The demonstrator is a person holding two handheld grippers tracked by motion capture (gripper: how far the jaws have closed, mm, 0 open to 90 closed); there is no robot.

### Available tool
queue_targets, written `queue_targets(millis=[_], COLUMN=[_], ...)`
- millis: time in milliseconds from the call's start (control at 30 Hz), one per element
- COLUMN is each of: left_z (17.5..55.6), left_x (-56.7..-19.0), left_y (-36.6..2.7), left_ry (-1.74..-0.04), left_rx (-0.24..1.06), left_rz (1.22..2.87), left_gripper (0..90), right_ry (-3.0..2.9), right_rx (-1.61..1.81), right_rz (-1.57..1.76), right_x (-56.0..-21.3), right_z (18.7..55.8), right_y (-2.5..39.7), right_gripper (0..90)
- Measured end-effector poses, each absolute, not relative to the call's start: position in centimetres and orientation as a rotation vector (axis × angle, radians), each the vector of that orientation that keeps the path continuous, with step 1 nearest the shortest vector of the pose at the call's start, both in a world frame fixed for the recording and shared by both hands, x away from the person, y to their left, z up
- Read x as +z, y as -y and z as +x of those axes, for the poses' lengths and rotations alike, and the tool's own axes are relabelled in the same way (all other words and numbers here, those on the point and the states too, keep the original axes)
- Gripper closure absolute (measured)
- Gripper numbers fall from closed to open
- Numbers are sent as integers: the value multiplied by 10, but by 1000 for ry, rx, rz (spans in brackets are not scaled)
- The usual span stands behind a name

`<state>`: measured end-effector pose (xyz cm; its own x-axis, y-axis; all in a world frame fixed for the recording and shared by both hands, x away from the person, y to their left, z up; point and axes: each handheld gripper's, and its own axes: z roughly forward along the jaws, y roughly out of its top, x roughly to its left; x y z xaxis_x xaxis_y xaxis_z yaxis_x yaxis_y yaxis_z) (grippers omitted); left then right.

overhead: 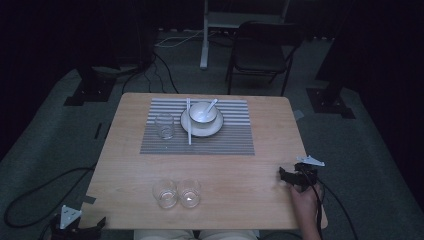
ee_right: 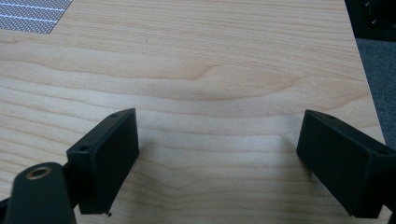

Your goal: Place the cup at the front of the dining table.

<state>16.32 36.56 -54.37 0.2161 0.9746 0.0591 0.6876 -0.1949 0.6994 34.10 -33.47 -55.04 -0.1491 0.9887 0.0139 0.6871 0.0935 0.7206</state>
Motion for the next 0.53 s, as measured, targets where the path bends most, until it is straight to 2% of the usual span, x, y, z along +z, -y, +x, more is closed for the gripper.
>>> queue_targets(millis=[200,333,533], left_z=[159,159,161], left_x=[-540,-543,-545], left_y=[-372,-380,-376], left_ry=[-1585,-1632,-1606], left_rx=[798,722,697], left_rz=[1865,1803,1844], left_gripper=[0,0,0], right_ry=[-1893,-1894,-1894], right_rx=[819,819,819], right_rz=[1639,1639,1638], right_x=[-550,-550,-550], right_z=[341,341,341], right_y=[335,335,335], right_gripper=[122,122,122])
